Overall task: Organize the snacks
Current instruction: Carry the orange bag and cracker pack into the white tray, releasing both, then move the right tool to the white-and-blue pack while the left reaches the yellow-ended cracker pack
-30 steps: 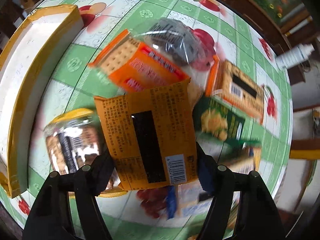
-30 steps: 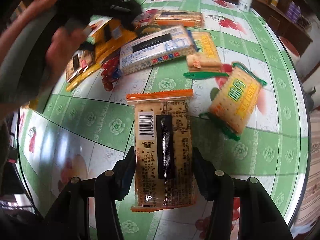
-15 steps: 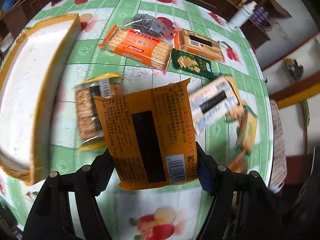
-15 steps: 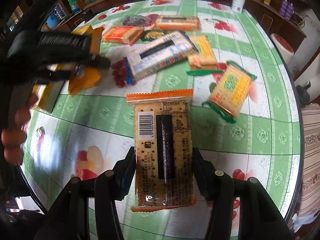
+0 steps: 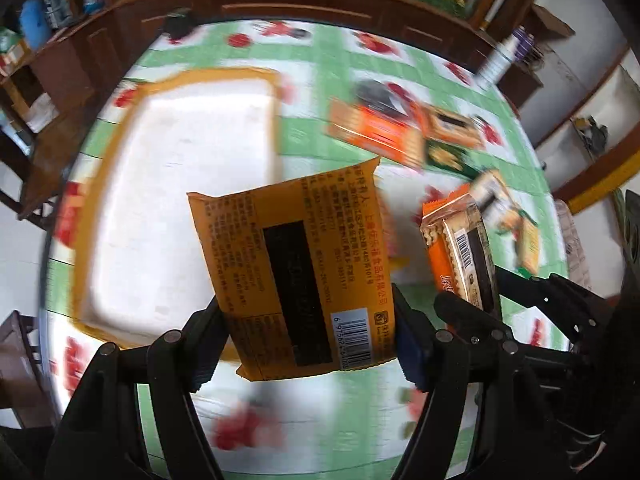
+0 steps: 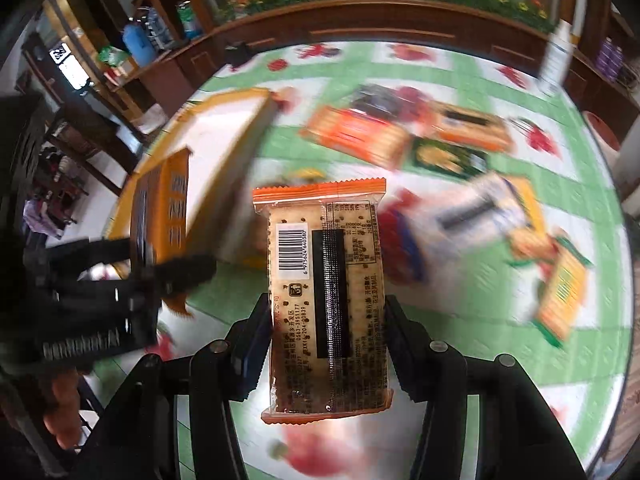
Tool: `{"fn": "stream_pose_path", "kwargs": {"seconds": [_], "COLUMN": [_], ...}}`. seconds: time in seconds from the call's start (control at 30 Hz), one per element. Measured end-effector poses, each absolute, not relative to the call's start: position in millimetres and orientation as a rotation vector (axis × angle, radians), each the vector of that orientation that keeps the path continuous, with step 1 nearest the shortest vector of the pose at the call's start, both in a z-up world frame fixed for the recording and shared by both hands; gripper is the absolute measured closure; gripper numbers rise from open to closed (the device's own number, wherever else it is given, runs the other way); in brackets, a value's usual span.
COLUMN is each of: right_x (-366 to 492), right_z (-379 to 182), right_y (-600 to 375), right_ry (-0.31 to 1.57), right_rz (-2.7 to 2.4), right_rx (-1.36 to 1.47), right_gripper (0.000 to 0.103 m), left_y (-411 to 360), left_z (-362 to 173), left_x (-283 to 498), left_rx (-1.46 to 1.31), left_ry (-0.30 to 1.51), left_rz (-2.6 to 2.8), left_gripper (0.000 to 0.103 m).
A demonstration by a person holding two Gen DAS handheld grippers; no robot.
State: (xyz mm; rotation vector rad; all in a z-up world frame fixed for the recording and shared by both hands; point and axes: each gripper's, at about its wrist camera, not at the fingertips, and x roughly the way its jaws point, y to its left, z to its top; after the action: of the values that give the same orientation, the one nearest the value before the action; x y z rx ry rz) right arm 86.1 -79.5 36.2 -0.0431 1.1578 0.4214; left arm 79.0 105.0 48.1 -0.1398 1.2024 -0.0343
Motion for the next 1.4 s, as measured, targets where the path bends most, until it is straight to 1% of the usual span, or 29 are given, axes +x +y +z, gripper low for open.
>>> {"fn": "stream_pose_path", "kwargs": {"seconds": [0.2,0.4,0.63,0.8,0.9,1.1,1.23,1.4], "right_x": [121,165,211,229,238,250,249,245], "right_z": [38,38,26,15,7,-5,1,16], "right_y": [-8,49,93,117,124,121,118,107], "right_ry": [1.153,1.124,1.124,1.132,1.134,1.165,1.133,1.104], "right_rz": [0.492,0.512,0.49,0.485,0.471,0.466,0.455,0.446], "right_rx": [-0.027,-0.01,-0.037,-0.094,-0.101,-0.054,-0.061,-0.039], "right_gripper": [0.049,0.049,0.049,0.049,0.049,0.048,0.047,0.047], "left_y": [173,208,207,188,193,195,199,207], "left_z": [48,37,4,-3,-9,-13,-13,2], "left_x": [112,158,195,208,218,224,221,211], "left_rx": [-0.106,-0.01,0.201,0.36,0.343,0.35,0.35,0.315], "left_ry": [1.198,1.201,1.274,1.229,1.255,1.247,1.247,1.18], "left_rz": [0.025,0.046,0.032,0.019,0.024,0.038,0.069,0.125], "left_gripper": [0.031,0.031,0.031,0.03,0.03,0.03,0.03,0.03]}}
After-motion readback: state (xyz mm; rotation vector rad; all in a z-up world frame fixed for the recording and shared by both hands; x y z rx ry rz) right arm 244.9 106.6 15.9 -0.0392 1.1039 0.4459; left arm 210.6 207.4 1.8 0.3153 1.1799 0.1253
